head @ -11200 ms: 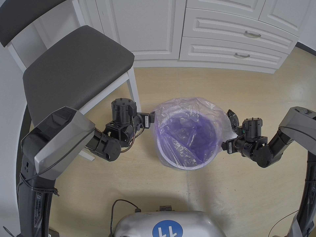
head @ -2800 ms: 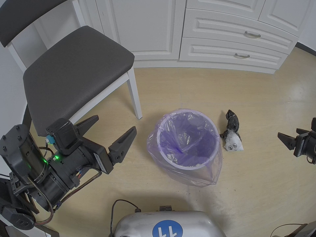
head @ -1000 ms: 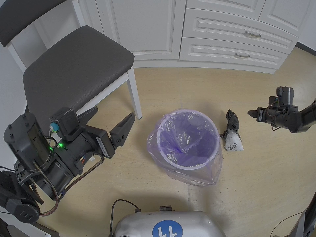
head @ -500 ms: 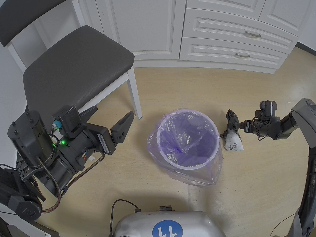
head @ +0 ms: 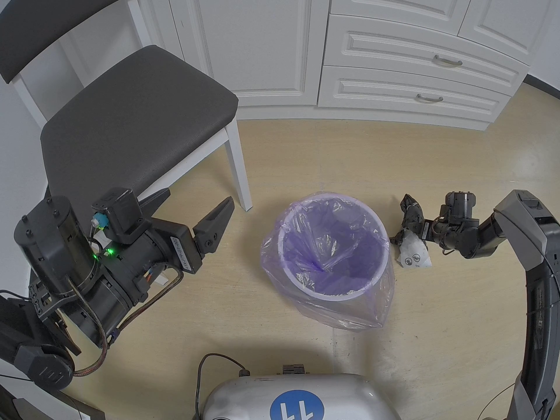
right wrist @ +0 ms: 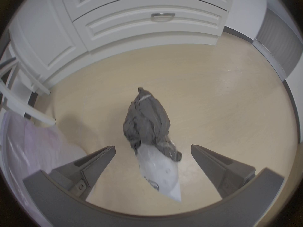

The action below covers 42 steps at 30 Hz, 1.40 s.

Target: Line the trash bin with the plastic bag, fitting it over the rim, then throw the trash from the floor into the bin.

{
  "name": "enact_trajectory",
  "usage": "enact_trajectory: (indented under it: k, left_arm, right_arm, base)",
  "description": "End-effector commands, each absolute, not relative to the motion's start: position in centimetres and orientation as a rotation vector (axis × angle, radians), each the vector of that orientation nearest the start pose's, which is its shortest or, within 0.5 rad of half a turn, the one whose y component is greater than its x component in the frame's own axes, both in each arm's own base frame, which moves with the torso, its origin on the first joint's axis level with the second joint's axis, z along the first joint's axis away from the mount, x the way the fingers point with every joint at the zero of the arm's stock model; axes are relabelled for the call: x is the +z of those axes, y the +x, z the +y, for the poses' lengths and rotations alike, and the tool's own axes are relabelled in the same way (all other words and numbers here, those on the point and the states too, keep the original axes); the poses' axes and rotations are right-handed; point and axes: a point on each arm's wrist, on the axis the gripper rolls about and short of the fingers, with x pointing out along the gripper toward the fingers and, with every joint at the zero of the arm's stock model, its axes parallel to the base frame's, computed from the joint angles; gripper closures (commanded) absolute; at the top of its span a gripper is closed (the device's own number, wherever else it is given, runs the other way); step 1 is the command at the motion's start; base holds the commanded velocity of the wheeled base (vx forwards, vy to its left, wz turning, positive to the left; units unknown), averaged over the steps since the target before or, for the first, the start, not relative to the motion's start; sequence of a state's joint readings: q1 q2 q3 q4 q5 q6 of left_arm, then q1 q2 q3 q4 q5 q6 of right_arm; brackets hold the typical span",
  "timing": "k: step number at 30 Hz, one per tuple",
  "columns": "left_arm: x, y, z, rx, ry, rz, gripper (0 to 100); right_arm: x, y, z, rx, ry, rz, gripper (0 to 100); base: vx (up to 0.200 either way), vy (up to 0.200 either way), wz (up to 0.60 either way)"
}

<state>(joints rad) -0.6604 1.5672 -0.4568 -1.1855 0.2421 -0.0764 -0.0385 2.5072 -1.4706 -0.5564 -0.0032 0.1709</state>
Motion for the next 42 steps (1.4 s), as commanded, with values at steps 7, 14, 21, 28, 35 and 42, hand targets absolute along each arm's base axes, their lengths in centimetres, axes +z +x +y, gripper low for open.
enact_trajectory:
  k: [7, 14, 21, 28, 35, 42]
  left_arm:
    - [18.3, 19.8, -14.6, -0.416, -0.107, -0.046, 0]
    - [18.4, 19.9, -14.4, -0.409, -0.109, -0.05, 0]
    - [18.4, 20.0, -14.3, -0.401, -0.11, -0.053, 0]
    - [18.3, 20.0, -14.2, -0.401, -0.108, -0.05, 0]
    - [18.4, 20.0, -14.2, -0.398, -0.109, -0.052, 0]
    - [18.4, 20.0, -14.2, -0.398, -0.109, -0.052, 0]
  right_arm:
    - [-2.7, 51.1, -0.9, -0.077, 0.277, 0.423, 0]
    - [-4.5, 53.2, 0.2, -0.114, 0.378, 0.361, 0]
    - [-4.3, 53.5, -0.3, -0.134, 0.379, 0.337, 0]
    - [-4.6, 53.9, -1.5, -0.157, 0.386, 0.339, 0]
    - [-5.4, 54.1, -1.5, -0.16, 0.387, 0.352, 100]
    - [-5.6, 54.0, -1.6, -0.163, 0.387, 0.35, 100]
  base:
    - [0.0, 0.0, 0.0]
    - [0.0, 0.0, 0.0]
    - [0.0, 0.0, 0.0]
    - [0.0, 0.0, 0.0]
    - [0.0, 0.0, 0.0]
    - [0.0, 0.0, 0.0]
